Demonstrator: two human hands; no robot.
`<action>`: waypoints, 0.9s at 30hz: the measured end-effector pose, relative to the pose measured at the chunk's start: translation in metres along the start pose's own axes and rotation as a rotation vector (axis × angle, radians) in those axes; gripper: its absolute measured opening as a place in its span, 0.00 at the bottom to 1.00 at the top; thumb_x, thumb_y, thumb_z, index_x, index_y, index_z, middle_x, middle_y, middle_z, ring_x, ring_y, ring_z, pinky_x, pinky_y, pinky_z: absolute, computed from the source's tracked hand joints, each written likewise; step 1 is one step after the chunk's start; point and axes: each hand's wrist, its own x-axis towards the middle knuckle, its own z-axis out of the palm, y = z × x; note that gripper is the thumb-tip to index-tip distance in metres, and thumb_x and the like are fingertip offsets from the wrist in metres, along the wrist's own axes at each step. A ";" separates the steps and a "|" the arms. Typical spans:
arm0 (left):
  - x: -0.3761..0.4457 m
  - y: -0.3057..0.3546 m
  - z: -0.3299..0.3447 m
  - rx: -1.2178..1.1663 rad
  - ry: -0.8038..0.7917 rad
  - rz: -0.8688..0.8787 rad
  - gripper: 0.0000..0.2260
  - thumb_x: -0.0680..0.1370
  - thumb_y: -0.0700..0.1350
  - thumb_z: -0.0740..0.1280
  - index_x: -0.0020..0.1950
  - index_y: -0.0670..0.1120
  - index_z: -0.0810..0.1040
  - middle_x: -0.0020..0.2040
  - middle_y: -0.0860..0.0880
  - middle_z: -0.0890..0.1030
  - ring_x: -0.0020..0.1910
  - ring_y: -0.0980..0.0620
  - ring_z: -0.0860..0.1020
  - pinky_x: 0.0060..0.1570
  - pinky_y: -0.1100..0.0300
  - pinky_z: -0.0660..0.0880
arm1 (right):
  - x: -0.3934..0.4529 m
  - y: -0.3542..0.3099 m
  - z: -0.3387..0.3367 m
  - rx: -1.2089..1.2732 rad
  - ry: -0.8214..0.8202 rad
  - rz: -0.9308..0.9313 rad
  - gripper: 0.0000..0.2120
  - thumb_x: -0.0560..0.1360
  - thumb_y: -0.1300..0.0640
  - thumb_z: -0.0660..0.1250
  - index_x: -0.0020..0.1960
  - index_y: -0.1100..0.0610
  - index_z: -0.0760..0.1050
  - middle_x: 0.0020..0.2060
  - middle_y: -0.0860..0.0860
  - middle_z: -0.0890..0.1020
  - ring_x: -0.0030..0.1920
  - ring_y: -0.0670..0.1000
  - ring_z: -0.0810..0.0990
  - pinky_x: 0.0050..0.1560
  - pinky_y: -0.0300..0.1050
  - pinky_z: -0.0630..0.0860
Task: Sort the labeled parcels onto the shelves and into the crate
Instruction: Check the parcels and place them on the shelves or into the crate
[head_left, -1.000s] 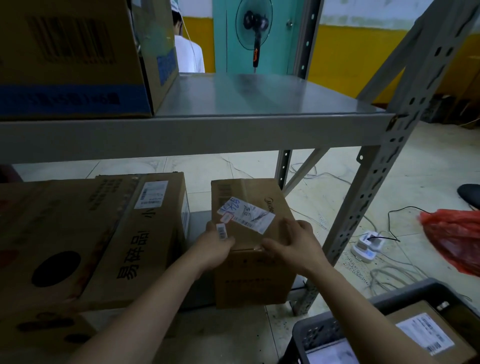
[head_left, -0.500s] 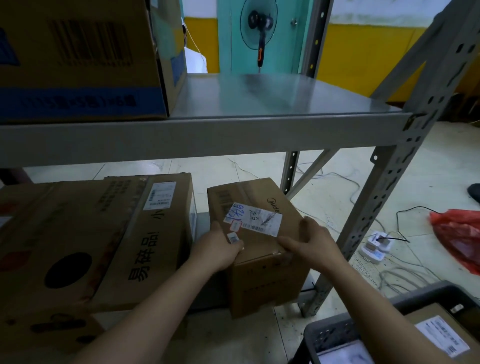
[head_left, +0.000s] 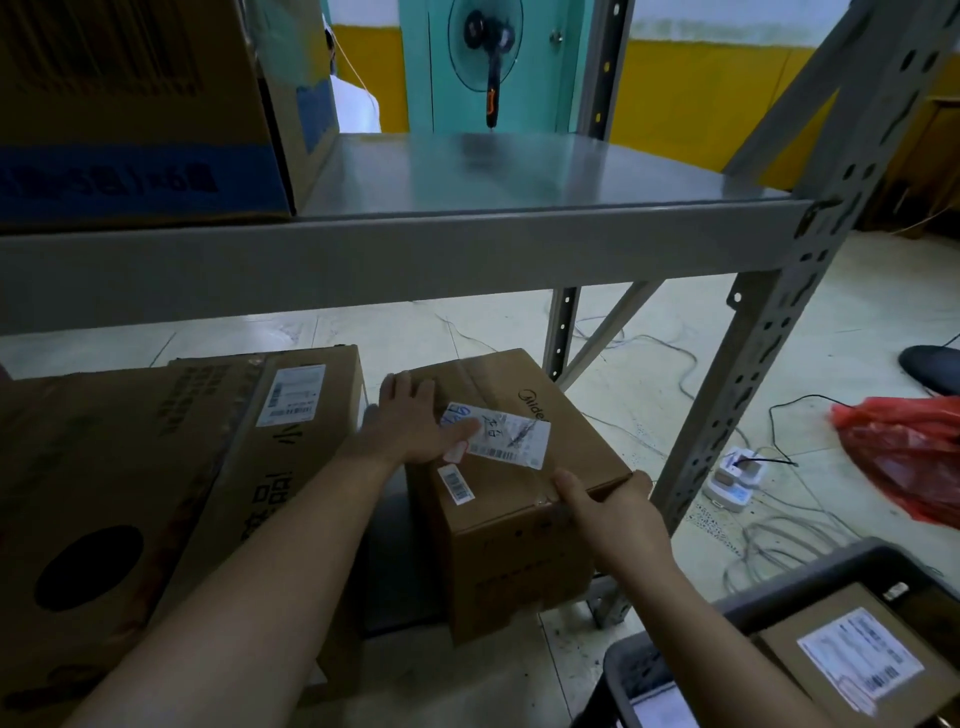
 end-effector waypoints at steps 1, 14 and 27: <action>0.004 -0.004 -0.001 0.007 0.017 0.011 0.48 0.70 0.76 0.59 0.81 0.49 0.52 0.82 0.45 0.47 0.80 0.42 0.42 0.74 0.35 0.56 | 0.001 -0.001 0.001 0.042 0.002 0.003 0.42 0.75 0.34 0.67 0.73 0.60 0.55 0.58 0.57 0.78 0.53 0.60 0.81 0.52 0.60 0.82; -0.006 -0.033 -0.016 -0.050 0.059 0.004 0.47 0.68 0.78 0.61 0.78 0.51 0.59 0.79 0.46 0.60 0.76 0.42 0.62 0.70 0.42 0.66 | 0.022 -0.017 -0.006 0.108 0.095 -0.134 0.39 0.72 0.40 0.74 0.72 0.57 0.59 0.60 0.55 0.76 0.51 0.56 0.79 0.48 0.53 0.81; -0.037 -0.019 -0.012 -0.045 -0.034 -0.122 0.44 0.69 0.75 0.64 0.79 0.55 0.58 0.76 0.44 0.67 0.72 0.40 0.67 0.66 0.47 0.70 | 0.057 -0.043 -0.015 -0.351 0.052 -0.288 0.16 0.81 0.46 0.62 0.61 0.57 0.72 0.57 0.59 0.79 0.52 0.59 0.78 0.47 0.48 0.72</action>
